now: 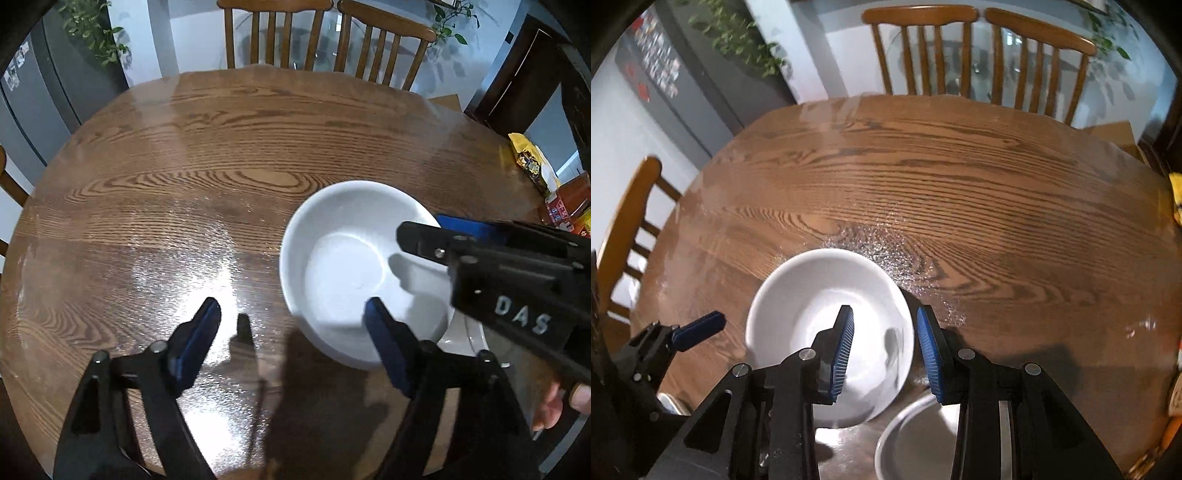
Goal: Organize plates and bowls
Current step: 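Grasp the smaller white bowl rim with both grippers and lift it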
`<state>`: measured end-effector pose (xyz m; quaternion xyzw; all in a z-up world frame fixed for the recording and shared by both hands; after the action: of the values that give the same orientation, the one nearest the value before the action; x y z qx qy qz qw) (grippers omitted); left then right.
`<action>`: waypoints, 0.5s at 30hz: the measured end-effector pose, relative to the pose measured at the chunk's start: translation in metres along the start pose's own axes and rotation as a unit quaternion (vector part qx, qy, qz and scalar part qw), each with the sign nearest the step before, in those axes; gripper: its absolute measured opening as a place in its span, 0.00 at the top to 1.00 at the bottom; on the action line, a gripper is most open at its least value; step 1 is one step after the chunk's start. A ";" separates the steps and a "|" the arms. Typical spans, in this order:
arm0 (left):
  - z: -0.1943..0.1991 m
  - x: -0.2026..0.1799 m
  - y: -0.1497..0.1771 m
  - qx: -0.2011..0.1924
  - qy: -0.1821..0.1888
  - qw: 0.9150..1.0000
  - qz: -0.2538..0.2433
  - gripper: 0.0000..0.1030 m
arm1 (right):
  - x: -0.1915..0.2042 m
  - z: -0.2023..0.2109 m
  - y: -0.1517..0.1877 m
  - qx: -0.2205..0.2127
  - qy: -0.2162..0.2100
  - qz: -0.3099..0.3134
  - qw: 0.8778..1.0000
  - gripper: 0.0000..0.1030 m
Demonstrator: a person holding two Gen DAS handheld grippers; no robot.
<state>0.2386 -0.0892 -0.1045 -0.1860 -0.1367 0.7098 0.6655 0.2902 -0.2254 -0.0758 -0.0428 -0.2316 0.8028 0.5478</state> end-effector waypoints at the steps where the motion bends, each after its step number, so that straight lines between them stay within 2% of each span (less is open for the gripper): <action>1: -0.002 0.000 0.000 0.002 0.003 1.000 0.000 0.31 | 0.002 -0.002 0.000 0.001 0.003 0.006 1.000 0.71; 2: -0.003 -0.001 0.001 0.005 0.005 1.000 -0.002 0.34 | 0.003 -0.003 0.000 0.004 0.002 0.009 1.000 0.78; 3: -0.004 -0.003 0.001 0.006 0.006 1.000 -0.004 0.35 | 0.003 -0.005 0.000 0.006 0.001 0.010 1.000 0.81; 7: -0.008 -0.009 0.003 0.013 0.013 1.000 -0.020 0.56 | 0.002 -0.010 0.001 0.013 0.002 0.005 1.000 0.91; 11: -0.005 -0.010 0.006 0.010 0.007 0.999 -0.030 0.58 | 0.005 -0.007 0.004 0.008 0.008 0.004 1.000 0.91; 15: 0.014 -0.009 0.005 -0.014 0.004 0.999 -0.035 0.58 | 0.012 0.006 0.010 -0.007 0.012 0.007 1.000 0.91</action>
<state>0.2280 -0.0979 -0.0932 -0.1931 -0.1506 0.6833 0.6878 0.2752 -0.2192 -0.0728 -0.0576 -0.2305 0.8046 0.5442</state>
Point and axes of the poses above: each gripper's, at about its wrist camera, not at the fingertips, and z roughly against the way its jaws point, x to its left, y to its underside, the point moved 3 cm from there along -z, roughly the way its jaws point, and after that the axes turned 4 degrees about -z, right-handed, at the moved point
